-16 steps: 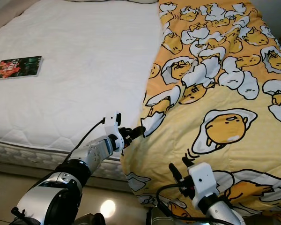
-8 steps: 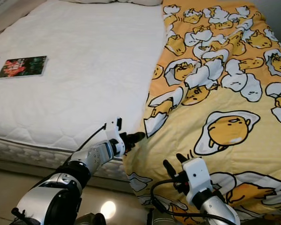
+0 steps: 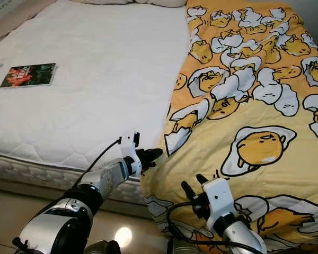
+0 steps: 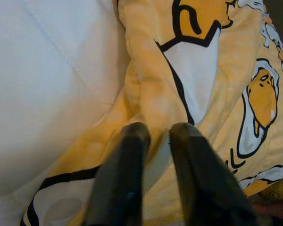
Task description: Clean up the room
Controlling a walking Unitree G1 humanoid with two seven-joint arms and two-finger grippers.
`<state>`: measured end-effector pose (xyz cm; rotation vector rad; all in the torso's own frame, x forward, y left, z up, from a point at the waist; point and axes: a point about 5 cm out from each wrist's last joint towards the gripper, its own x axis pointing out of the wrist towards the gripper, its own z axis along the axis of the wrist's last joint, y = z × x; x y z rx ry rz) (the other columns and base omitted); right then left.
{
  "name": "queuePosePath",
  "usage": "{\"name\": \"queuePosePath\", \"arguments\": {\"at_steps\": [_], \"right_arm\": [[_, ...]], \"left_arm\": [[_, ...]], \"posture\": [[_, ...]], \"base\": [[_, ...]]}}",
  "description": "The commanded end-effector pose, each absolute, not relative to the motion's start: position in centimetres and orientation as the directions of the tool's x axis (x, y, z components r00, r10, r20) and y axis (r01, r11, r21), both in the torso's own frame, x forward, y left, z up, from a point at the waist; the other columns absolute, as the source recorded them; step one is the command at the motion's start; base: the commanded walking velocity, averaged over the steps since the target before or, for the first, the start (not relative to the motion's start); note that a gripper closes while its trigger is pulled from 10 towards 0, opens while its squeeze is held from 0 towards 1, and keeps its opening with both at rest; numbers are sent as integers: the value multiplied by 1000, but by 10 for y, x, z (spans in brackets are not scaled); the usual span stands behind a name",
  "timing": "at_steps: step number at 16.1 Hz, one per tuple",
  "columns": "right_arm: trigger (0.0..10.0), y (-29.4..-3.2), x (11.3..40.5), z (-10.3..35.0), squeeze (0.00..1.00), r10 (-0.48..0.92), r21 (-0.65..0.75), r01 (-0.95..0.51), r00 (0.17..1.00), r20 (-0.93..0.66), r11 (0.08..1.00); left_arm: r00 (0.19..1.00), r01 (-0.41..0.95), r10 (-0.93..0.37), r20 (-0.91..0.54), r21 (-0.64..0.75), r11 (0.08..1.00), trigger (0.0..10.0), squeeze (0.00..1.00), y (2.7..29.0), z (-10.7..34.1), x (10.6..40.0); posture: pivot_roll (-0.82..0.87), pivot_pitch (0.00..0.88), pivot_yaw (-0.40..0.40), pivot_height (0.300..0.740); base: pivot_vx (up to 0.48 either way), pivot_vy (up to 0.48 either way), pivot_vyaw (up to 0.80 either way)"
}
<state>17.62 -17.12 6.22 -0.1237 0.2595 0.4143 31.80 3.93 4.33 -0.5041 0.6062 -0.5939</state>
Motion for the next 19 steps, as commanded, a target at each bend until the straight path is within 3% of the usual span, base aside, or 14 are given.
{"name": "queuePosePath", "arguments": {"at_steps": [1, 6, 8, 9, 10, 13, 15, 19], "right_arm": [[10000, -168, 177, 66, 0, 383, -71, -415, 884, -268, 907], [10000, -171, 166, 64, 0, 426, -64, -462, 855, -296, 884], [10000, -175, 166, 61, 0, 412, -68, -453, 856, -311, 889], [10000, -175, 166, 61, 0, 410, -68, -450, 857, -311, 890], [10000, -174, 167, 60, 0, 410, -65, -450, 857, -311, 891], [10000, -173, 167, 59, 0, 415, -50, -450, 856, -307, 891], [10000, -173, 167, 58, 0, 413, -48, -447, 858, -306, 893], [10000, -173, 167, 55, 0, 410, -47, -444, 858, -311, 895]], "left_arm": [[616, 400, -726, -306, -673, 623, 0, 0, -8, 48, 301], [619, 440, -720, -314, -621, 649, 0, 0, -7, 47, 300], [646, 572, -702, -301, -419, 705, 0, 0, -4, 53, 306], [650, 616, -699, -298, -331, 715, 1725, 0, -4, 56, 307], [668, 670, -697, -259, -198, 716, 10000, 1000, -3, 62, 310], [710, 693, -692, -134, -43, 720, 10000, 1000, 1, 78, 315], [715, 696, -698, -44, 134, 705, 10000, 1000, 3, 87, 313], [696, 707, -717, -22, 192, 680, 10000, 1000, 1, 84, 308]], "posture": [[-282, 92, 55, 740], [-285, 96, 58, 740], [-284, 99, 59, 740], [-281, 98, 57, 740], [-279, 100, 59, 740], [-278, 101, 59, 740], [-278, 101, 62, 740], [-276, 104, 61, 740]], "base": [[0, 0, 0], [0, 0, 0], [0, 0, 0], [0, 0, 0], [0, 0, 0], [0, 0, 0], [0, 0, 0], [0, 0, 0]]}}
